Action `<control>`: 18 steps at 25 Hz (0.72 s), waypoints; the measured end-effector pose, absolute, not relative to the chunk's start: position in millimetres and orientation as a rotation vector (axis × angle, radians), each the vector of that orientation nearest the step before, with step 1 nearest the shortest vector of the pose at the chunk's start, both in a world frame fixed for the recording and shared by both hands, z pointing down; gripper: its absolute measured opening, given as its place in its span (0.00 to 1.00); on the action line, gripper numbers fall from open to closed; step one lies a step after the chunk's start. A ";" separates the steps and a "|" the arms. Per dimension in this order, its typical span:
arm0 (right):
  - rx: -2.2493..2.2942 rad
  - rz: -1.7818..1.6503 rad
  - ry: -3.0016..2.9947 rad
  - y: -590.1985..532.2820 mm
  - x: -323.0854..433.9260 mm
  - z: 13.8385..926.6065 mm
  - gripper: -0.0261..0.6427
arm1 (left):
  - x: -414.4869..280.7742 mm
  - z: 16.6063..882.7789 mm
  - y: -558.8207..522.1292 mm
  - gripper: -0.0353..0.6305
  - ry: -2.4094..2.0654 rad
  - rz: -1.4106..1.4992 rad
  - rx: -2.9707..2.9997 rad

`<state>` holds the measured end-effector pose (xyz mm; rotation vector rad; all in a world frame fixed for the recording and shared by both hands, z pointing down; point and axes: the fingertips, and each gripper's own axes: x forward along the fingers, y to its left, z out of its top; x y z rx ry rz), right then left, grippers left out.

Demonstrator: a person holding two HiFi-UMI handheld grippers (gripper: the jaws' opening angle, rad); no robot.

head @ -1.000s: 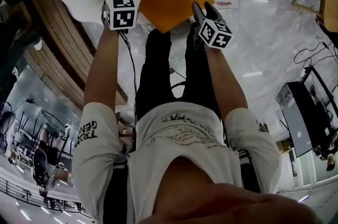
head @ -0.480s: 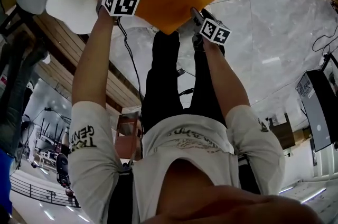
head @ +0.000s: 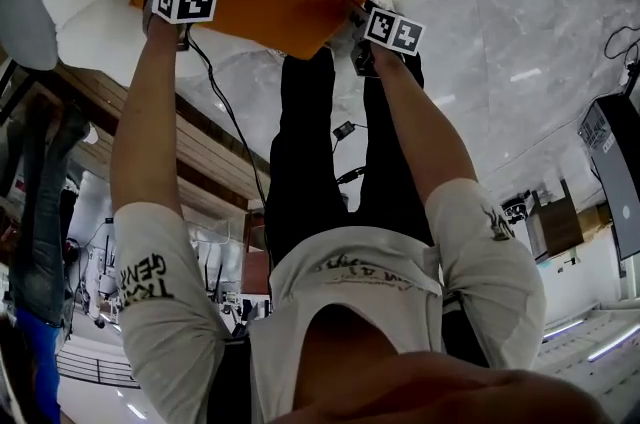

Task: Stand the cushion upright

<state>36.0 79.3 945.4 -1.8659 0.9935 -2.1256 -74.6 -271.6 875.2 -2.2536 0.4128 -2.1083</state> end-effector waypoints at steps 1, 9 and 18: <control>-1.863 -2.146 0.996 81.4 34.2 948.8 0.43 | -77.6 879.6 -272.2 0.49 0.423 -2.122 -2.248; -1.806 -2.224 0.962 80.4 25.8 967.6 0.40 | -70.0 894.2 -241.0 0.10 0.289 -2.189 -2.256; -1.800 -2.235 0.955 79.7 24.4 971.0 0.39 | -80.9 889.8 -274.7 0.52 0.486 -2.090 -2.277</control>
